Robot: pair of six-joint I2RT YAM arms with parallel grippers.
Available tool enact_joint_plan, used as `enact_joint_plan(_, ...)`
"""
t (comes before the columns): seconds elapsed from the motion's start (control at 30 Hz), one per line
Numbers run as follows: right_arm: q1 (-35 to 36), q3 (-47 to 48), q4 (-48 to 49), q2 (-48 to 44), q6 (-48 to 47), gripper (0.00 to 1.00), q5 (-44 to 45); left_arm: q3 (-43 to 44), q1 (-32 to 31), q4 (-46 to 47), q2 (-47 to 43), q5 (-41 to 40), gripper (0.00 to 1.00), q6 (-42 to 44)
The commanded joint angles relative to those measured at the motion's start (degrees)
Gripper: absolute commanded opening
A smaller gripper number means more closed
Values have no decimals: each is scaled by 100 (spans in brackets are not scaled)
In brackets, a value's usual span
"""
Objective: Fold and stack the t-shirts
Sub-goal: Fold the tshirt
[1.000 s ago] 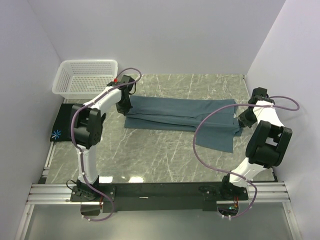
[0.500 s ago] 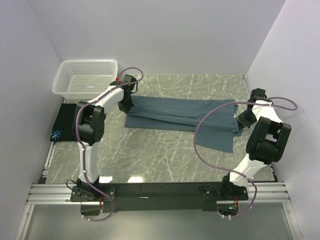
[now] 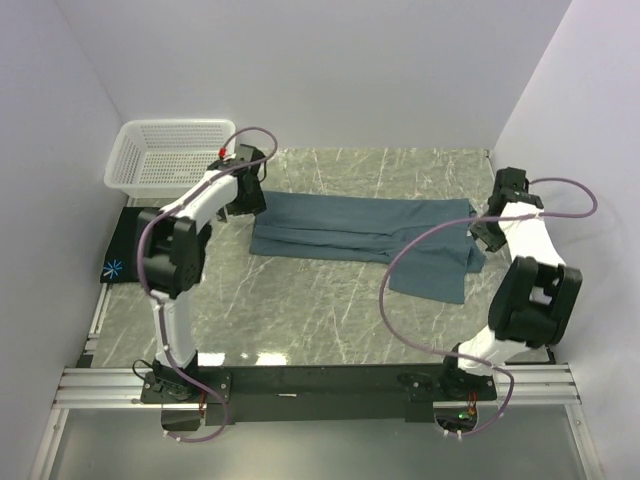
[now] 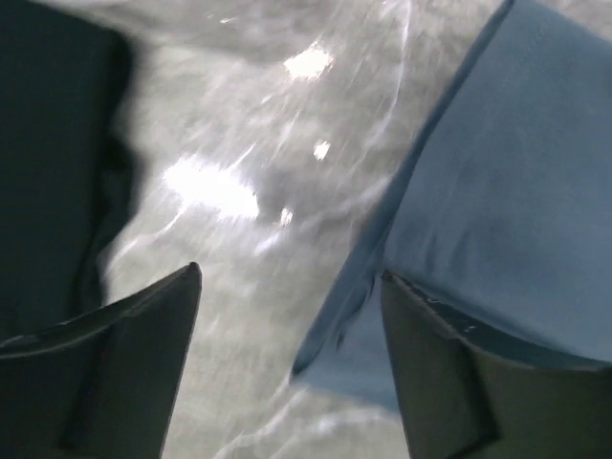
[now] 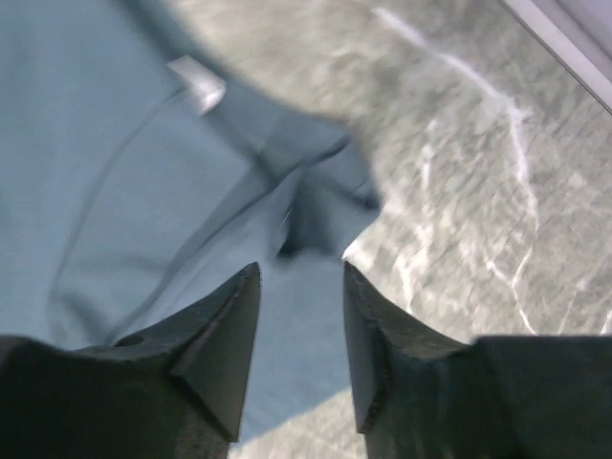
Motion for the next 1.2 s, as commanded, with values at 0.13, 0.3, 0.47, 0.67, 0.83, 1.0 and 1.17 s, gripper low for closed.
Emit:
enact_joint_plan(0.13, 894, -1132, -331, -1473, -20, 50, 63, -1206, -19, 291, -1843, 116, 95, -136)
enact_joint_plan(0.3, 1185, -2127, -147, -1782, 183, 53, -253, -2410, -28, 800, -2643, 406, 95, -118)
enact_joint_plan(0.47, 1229, -2611, 248, -1634, 244, 54, -456, -3281, -28, 1204, -2933, 486, 95, -83)
enact_joint_plan(0.67, 1299, -2893, 600, -1335, 394, 54, -351, -3694, -37, 1644, -3039, 389, 94, -48)
enact_joint_plan(0.83, 1308, -3121, 898, -1115, 473, 54, -281, -3774, -28, 1821, -3039, 390, 93, -4)
enact_joint_plan(1.0, 1361, -3200, 1031, -895, 526, 42, -157, -3783, -37, 1838, -3057, 310, 92, 5)
enact_joint_plan(1.17, 1387, -3043, 952, -877, 517, 0, -96, -3774, -37, 1838, -3031, 310, 92, 5)
